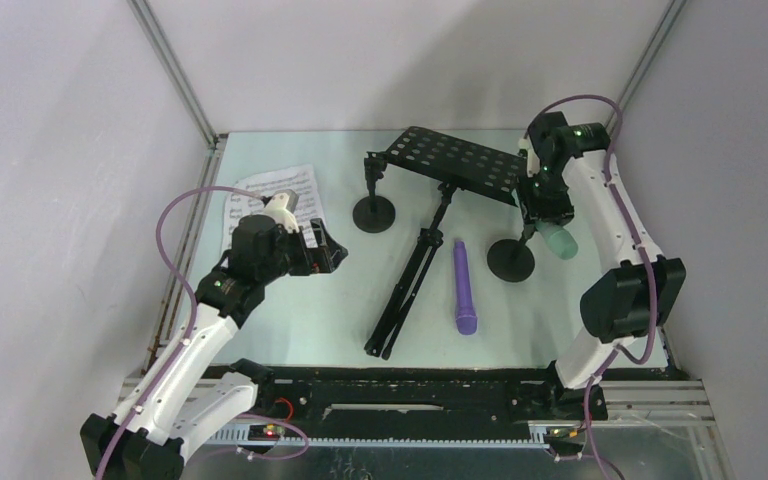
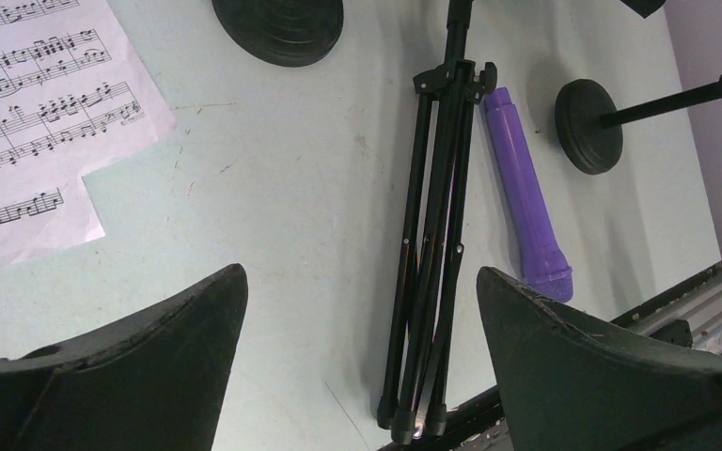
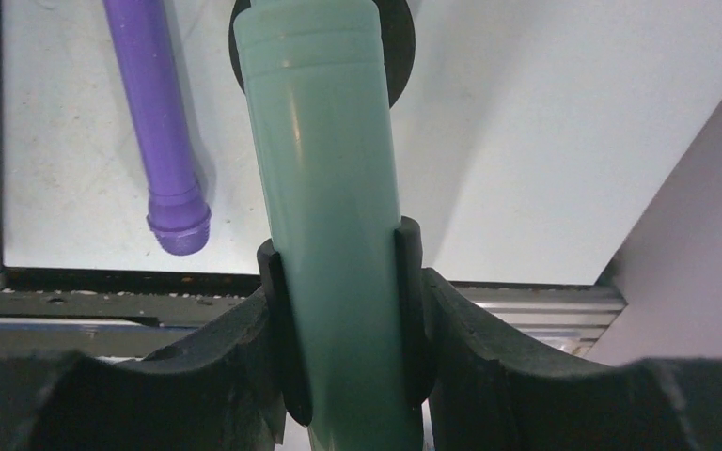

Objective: Pack up the instrument practice props

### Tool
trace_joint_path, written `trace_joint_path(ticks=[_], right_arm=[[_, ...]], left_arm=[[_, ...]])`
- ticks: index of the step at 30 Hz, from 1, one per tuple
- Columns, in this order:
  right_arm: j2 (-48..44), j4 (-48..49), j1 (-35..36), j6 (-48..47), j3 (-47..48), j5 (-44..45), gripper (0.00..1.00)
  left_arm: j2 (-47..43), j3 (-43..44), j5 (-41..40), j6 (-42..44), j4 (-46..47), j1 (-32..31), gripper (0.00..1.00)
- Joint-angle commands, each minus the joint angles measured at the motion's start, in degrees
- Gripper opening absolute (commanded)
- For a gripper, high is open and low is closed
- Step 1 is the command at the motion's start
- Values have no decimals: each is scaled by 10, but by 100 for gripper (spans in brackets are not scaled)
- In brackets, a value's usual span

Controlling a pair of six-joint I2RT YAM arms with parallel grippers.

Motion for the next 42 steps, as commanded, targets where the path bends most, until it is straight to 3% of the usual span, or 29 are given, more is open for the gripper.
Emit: trace_joint_path(ticks=[1, 10, 12, 13, 15, 23, 25, 29, 32, 37, 42], right_arm=[[-38, -13, 1, 34, -4, -32, 0], [-2, -7, 12, 48, -22, -35, 0], [-3, 8, 23, 57, -27, -16, 26], [-7, 16, 30, 64, -28, -2, 45], [-15, 37, 41, 63, -36, -6, 69], [-35, 68, 60, 71, -47, 28, 87], [-53, 76, 58, 80, -46, 35, 97], [-104, 79, 48, 116, -58, 4, 100], [-140, 75, 50, 151, -83, 3, 100], [-240, 134, 51, 156, -164, -12, 100], [-306, 157, 5, 142, -220, -104, 100]], left_arm=[[1, 2, 8, 8, 2, 4, 100], [-4, -2, 0, 7, 2, 5, 100], [-3, -3, -2, 6, 2, 4, 100], [-3, -4, -3, 6, 2, 4, 100], [-1, -2, -3, 7, 2, 5, 100], [-3, 0, -10, 8, 2, 5, 100], [-13, -1, -10, 10, 12, 5, 100], [-58, -24, -43, 7, 76, -9, 100], [-64, -23, -93, 3, 111, -64, 100], [-23, -27, -150, -9, 190, -165, 100], [57, -38, -186, 43, 332, -265, 100]])
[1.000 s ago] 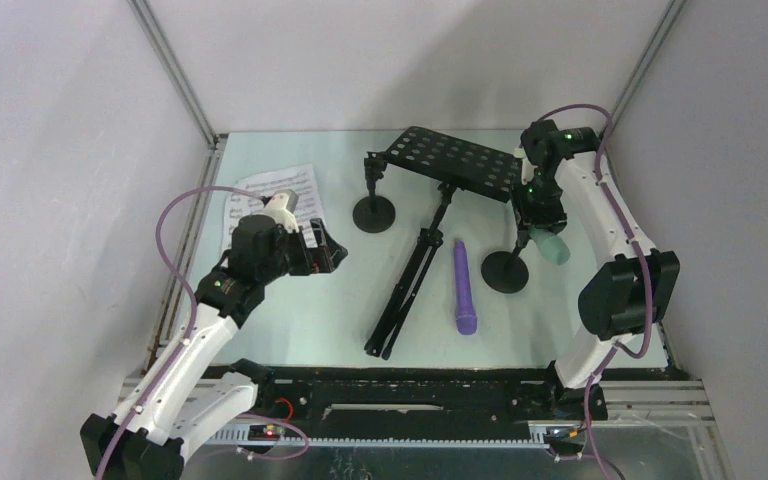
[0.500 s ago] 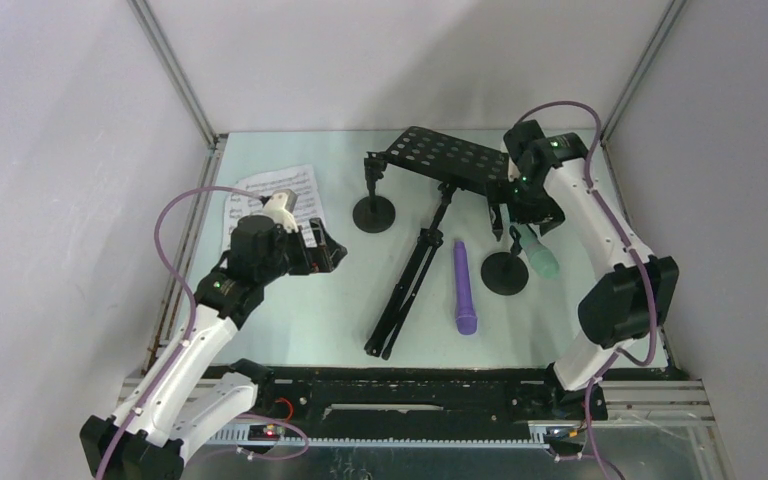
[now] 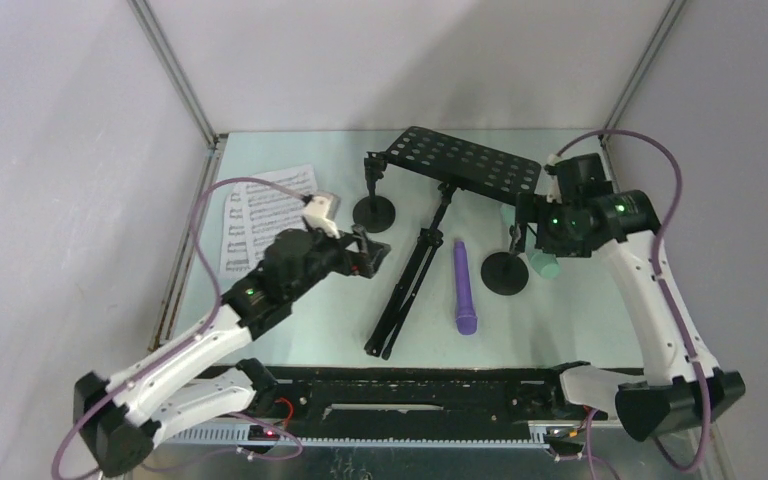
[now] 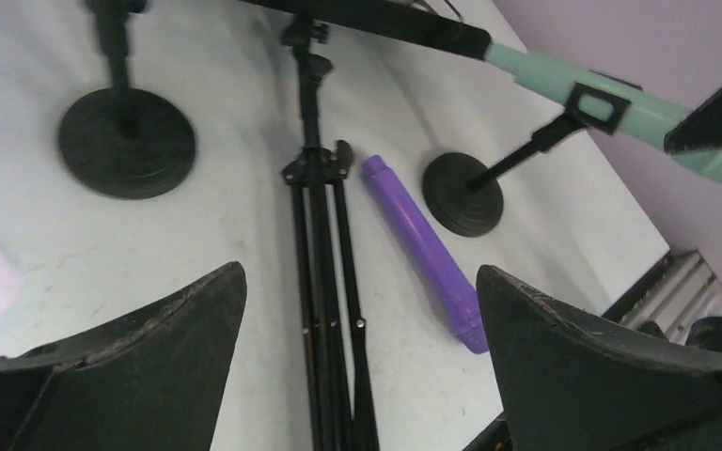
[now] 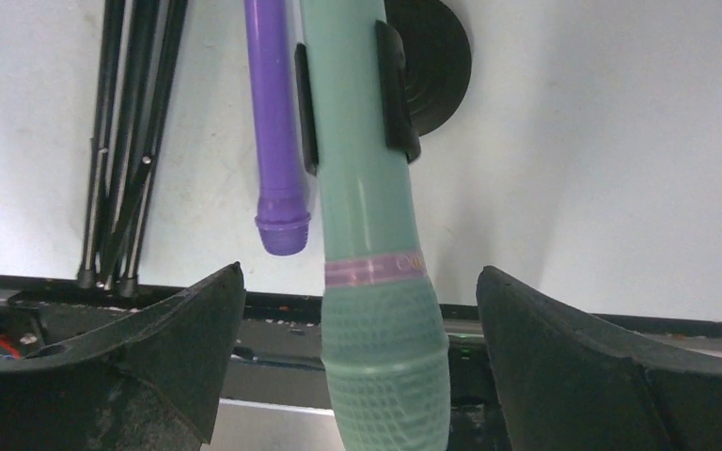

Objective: Pack up the instrument practice props

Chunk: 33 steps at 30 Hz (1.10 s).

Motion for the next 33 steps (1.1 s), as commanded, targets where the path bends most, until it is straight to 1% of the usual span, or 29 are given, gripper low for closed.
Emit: trace_joint_path(ticks=[1, 5, 9, 12, 13, 17, 19, 23, 26, 27, 29, 33], right_arm=[[-31, 31, -34, 0, -20, -68, 100], [-7, 22, -36, -16, -23, -64, 100], [7, 31, -39, -29, -21, -67, 98], [16, 30, -42, -33, -21, -70, 86], [18, 31, -42, -33, -23, -71, 82], [25, 34, -41, -29, -26, -70, 57], [28, 34, -40, -28, -27, -78, 47], [26, 38, -38, -23, -32, -81, 26], [24, 41, -38, -20, -39, -82, 9], [22, 42, -38, -19, -43, -82, 5], [17, 45, -38, -15, -48, -84, 0], [7, 47, -39, -10, -59, -88, 0]], left_arm=[[68, -18, -51, 57, 178, -79, 100], [160, -15, -26, 98, 302, -117, 100], [247, 0, 42, 143, 406, -128, 100], [307, 6, 97, 171, 494, -132, 99], [327, 6, 112, 178, 539, -134, 99], [397, 25, 158, 205, 628, -139, 98], [425, 40, 174, 208, 652, -141, 99], [472, 80, 191, 209, 659, -147, 100], [509, 116, 184, 211, 656, -154, 100], [520, 126, 180, 210, 653, -157, 100], [541, 148, 175, 210, 649, -163, 100], [588, 189, 174, 211, 640, -174, 100]])
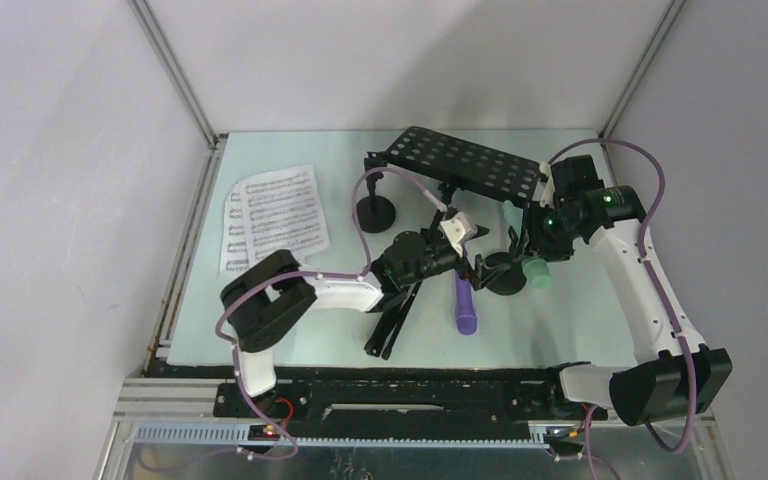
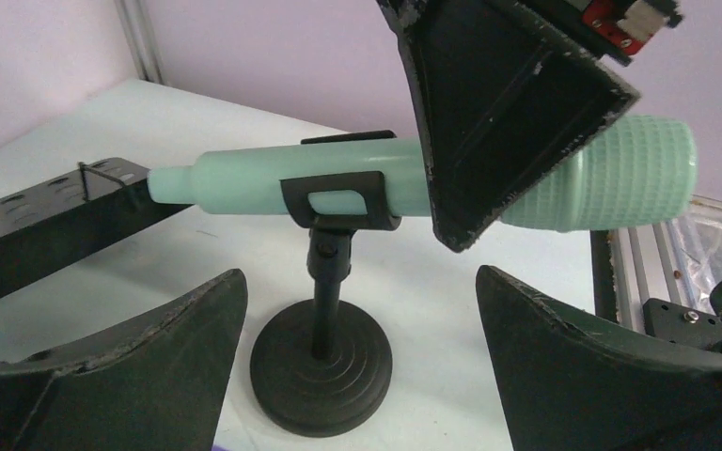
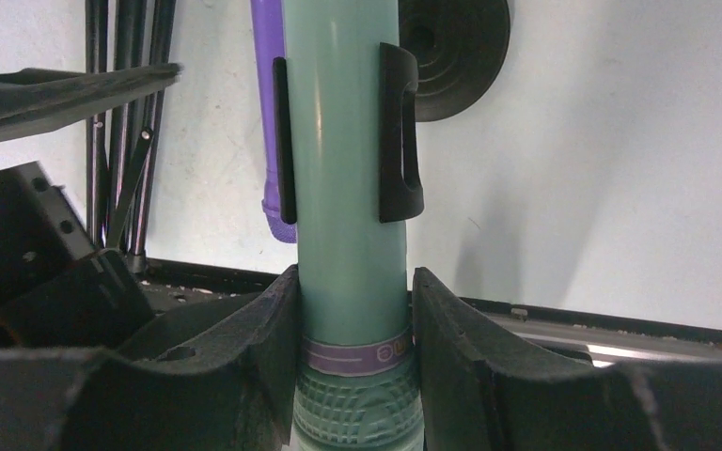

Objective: Pack up the instrument practice props

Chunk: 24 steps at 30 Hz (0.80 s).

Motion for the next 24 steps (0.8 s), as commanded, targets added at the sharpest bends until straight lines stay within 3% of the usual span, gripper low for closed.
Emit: trace_joint_path(ticks=[1, 18, 24], right_arm=[[-17, 29, 1, 13, -15, -7, 0], [-35, 28, 5, 17, -18, -29, 0], [-41, 24, 14, 22, -18, -30, 0]], left_arm=[[48, 60, 4, 19, 20, -13, 100], [159, 181, -18, 36, 8, -22, 95], [195, 219, -29, 29, 8, -22, 80]])
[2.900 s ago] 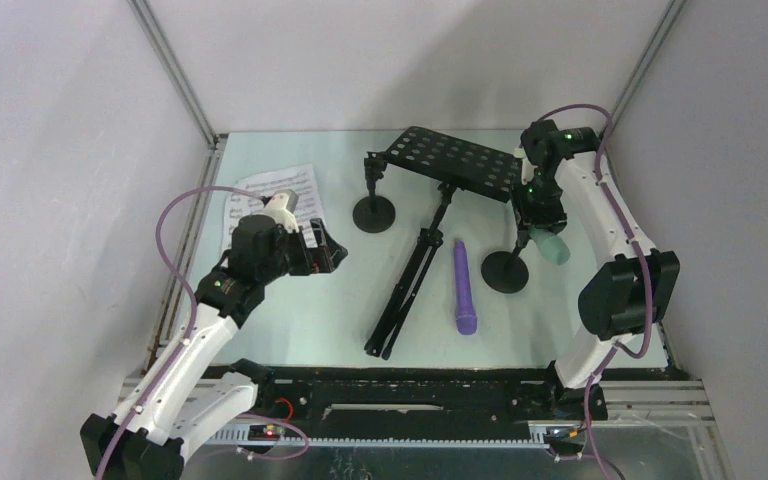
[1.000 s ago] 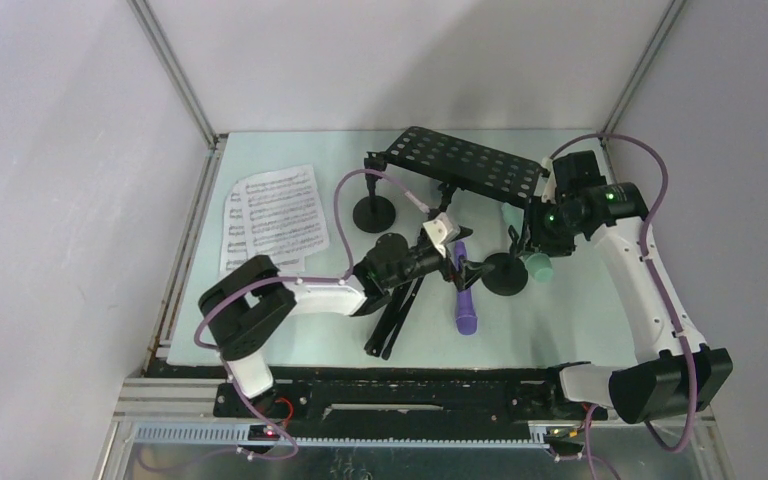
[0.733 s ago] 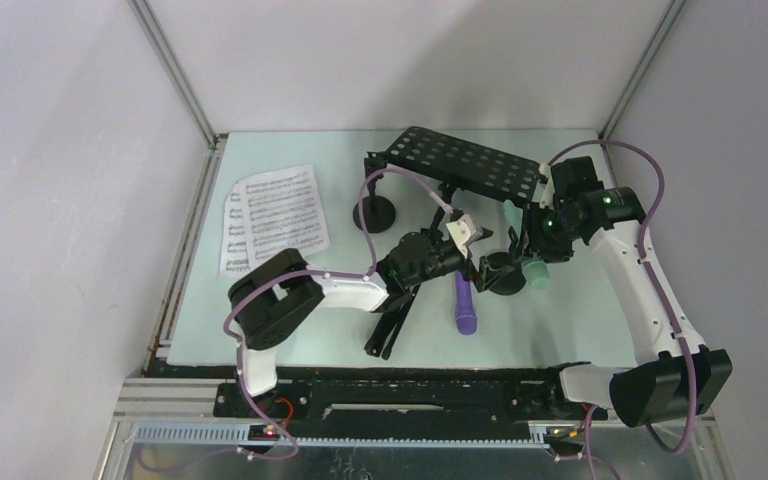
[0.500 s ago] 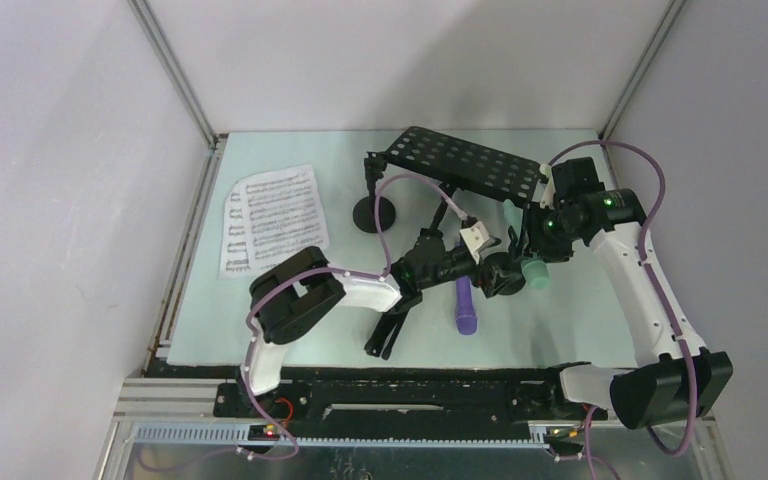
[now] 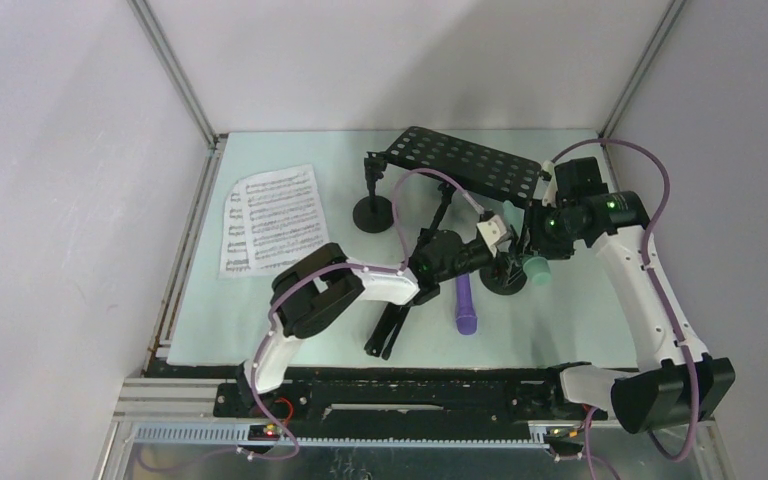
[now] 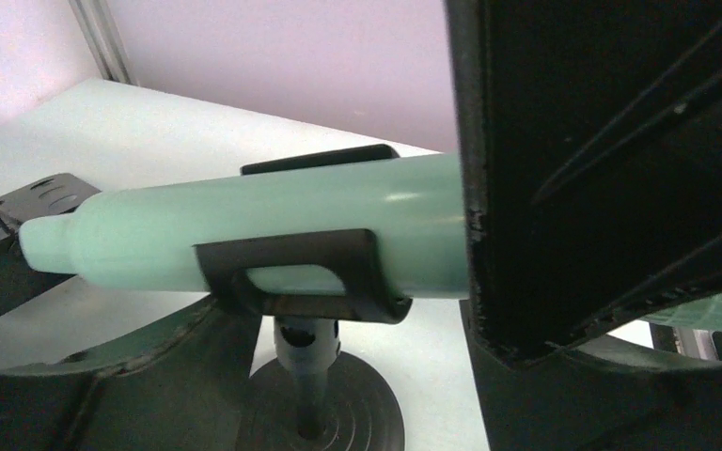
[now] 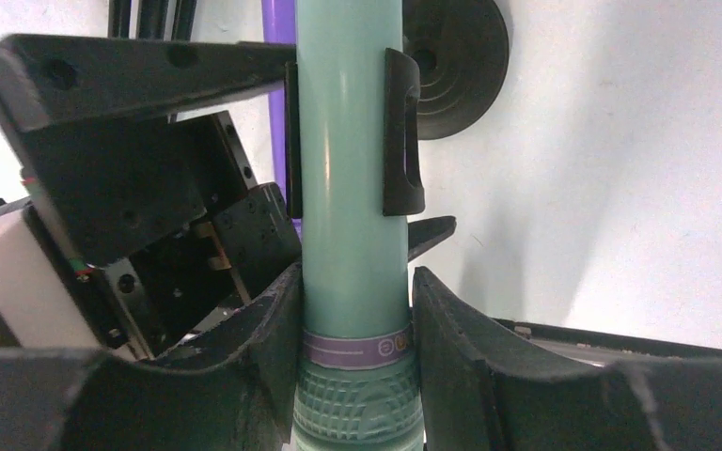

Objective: Pack up the instrument practice props

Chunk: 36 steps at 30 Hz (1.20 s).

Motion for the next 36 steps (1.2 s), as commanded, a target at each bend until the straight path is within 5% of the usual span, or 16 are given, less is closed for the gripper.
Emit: trace_joint_path(ticks=[1, 7, 17, 36], right_arm=[[-21, -1, 14, 19, 0, -22, 0], [-26, -3, 19, 21, 1, -22, 0], [-47, -12, 20, 27, 1, -21, 0], [-182, -92, 75, 81, -55, -24, 0]], left_arm=[[23, 49, -27, 9, 17, -1, 78], [37, 67, -42, 0, 22, 1, 64], [49, 86, -39, -57, 21, 16, 0], [46, 131, -79, -54, -58, 54, 0]])
